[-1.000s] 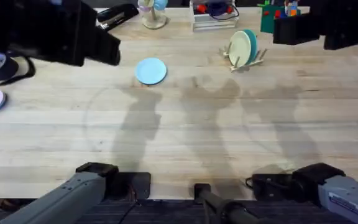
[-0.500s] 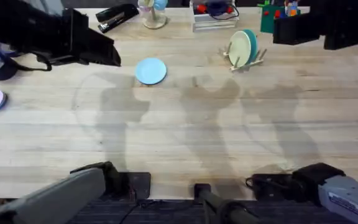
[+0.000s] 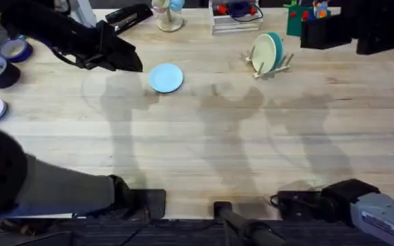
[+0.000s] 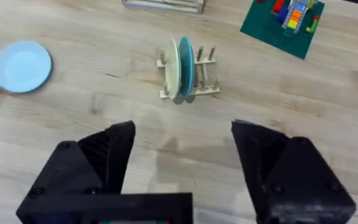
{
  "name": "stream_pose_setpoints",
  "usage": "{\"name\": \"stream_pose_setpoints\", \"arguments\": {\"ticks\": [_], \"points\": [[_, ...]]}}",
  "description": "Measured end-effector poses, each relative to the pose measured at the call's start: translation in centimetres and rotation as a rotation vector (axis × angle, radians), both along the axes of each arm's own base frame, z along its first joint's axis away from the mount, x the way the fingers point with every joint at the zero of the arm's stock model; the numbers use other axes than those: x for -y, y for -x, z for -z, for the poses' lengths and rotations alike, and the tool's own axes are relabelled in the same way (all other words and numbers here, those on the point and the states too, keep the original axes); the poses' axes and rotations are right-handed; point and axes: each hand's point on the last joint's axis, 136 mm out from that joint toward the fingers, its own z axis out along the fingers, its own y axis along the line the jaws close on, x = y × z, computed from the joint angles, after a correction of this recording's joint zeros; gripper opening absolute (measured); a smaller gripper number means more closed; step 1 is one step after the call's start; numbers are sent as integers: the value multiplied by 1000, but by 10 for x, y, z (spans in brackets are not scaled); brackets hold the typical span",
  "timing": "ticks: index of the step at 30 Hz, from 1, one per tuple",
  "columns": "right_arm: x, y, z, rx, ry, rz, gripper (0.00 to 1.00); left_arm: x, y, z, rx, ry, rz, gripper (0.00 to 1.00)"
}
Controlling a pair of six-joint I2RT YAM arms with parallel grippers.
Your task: Pick up the plates from the table one by one and place each into a slot on the dish rack.
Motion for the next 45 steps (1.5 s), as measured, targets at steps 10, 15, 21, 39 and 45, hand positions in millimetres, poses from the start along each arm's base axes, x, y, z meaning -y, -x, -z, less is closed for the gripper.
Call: {"name": "stream_pose_setpoints", "arguments": {"ticks": [10, 15, 21, 39, 45], "points": [[0, 0, 0, 0, 0, 0, 933, -2, -30, 48, -57, 65, 4, 42], [0, 0, 0, 0, 0, 0, 933, -3, -38, 53, -38, 64, -2, 42], [0, 0, 0, 0, 0, 0, 933, -1, -44, 60, -38, 64, -3, 42], [0, 0, 0, 0, 0, 0, 933, 11, -56, 77, -54, 78, 1, 42], [0, 0, 0, 0, 0, 0, 933, 10, -59, 92, -80, 86, -2, 42]]}}
